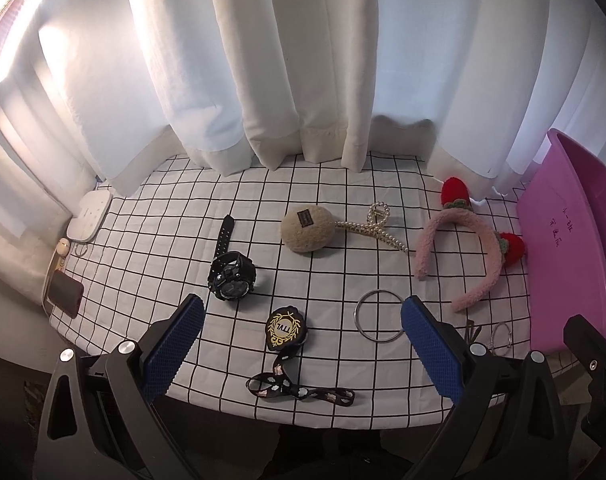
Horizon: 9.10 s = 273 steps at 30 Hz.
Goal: Organize jewelry
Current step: 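Move the left tool toward the black badge lanyard while the right tool approaches the silver bangle, then close the left tool on the lanyard while the right tool grasps the silver bangle, then carry the badge and bangle to the pink tub with both tools, then open both tools to drop the badge and bangle into the tub, then move both tools back over the table toward the large silver ring and brown clip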
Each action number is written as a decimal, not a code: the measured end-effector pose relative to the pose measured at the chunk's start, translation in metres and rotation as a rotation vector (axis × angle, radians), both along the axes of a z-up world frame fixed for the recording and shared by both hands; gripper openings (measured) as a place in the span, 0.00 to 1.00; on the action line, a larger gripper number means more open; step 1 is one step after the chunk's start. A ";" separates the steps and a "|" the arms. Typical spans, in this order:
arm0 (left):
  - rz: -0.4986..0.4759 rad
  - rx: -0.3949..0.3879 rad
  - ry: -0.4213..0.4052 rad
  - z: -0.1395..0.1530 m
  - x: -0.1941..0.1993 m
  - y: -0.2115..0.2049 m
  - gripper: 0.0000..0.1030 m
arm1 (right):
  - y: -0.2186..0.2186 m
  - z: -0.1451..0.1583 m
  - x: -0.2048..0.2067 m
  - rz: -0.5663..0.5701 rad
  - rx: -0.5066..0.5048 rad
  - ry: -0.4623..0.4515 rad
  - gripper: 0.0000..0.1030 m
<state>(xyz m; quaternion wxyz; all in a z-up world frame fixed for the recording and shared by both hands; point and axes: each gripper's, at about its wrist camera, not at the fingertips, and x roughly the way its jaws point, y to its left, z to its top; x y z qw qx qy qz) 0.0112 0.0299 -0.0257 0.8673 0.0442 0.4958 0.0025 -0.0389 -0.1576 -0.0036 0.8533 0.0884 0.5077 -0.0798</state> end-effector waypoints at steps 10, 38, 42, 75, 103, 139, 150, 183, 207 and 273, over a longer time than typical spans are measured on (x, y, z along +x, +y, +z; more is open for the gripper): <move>0.104 -0.102 0.054 -0.036 -0.001 0.057 0.94 | 0.004 -0.045 0.001 0.071 0.071 0.054 0.92; 0.154 -0.137 0.157 -0.165 -0.032 0.092 0.94 | -0.046 -0.174 -0.012 -0.005 0.017 0.207 0.91; 0.140 -0.135 0.161 -0.176 -0.030 0.087 0.94 | -0.052 -0.182 -0.014 -0.022 -0.003 0.218 0.91; 0.083 -0.075 0.138 -0.200 -0.020 0.056 0.95 | -0.088 -0.222 -0.001 -0.146 -0.020 0.186 0.92; -0.040 -0.108 0.126 -0.185 -0.019 0.038 0.07 | -0.068 -0.202 -0.007 -0.084 -0.029 0.131 0.40; -0.139 -0.184 -0.093 -0.077 -0.006 0.019 0.05 | -0.046 -0.123 0.004 -0.022 0.041 -0.048 0.39; -0.229 -0.197 -0.146 -0.045 0.003 -0.009 0.06 | -0.048 -0.083 0.004 -0.033 0.060 -0.137 0.39; -0.744 -0.331 -0.283 0.045 -0.001 -0.276 0.06 | -0.232 -0.003 -0.055 -0.342 0.007 -0.340 0.40; -0.667 -0.261 -0.152 -0.005 0.026 -0.345 0.76 | -0.299 -0.046 -0.047 -0.426 0.087 -0.195 0.59; -0.263 -0.175 0.033 -0.153 0.037 -0.036 0.94 | -0.027 -0.177 0.001 -0.090 0.141 0.038 0.68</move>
